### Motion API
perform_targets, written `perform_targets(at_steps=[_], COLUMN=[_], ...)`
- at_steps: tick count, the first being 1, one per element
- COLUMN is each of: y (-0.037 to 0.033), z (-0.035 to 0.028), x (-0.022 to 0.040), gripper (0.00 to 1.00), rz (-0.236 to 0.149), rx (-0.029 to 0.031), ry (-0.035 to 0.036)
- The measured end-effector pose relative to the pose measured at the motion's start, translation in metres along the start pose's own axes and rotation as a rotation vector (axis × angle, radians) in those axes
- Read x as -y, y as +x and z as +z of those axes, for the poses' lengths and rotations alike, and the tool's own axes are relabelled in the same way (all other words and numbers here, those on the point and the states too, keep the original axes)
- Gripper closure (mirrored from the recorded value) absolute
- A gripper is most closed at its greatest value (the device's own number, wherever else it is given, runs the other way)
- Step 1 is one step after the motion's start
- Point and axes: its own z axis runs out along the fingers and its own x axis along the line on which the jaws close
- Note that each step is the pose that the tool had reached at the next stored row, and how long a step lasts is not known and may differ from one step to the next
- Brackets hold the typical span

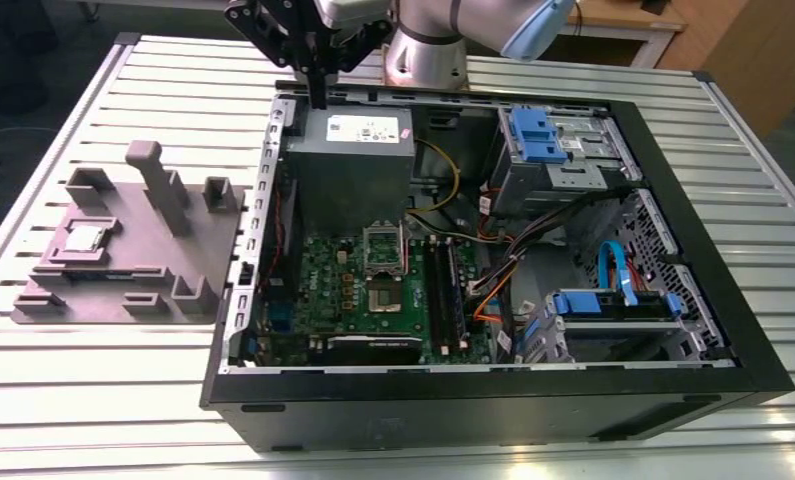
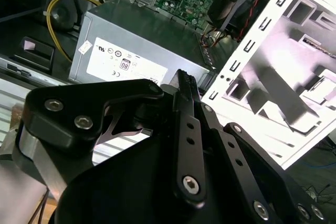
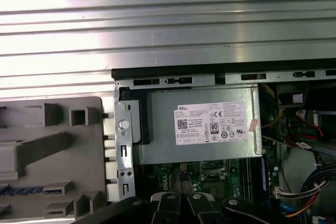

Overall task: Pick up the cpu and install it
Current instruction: 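Reach for the cpu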

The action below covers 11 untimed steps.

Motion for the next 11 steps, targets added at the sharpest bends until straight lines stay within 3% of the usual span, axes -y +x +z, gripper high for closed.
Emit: perform_targets(at_steps=[11], y=[0.006], z=[-0.0001], x=[0.0004], gripper=[0.9], rz=[0.0], rx=[0.0001], ry=[0.0])
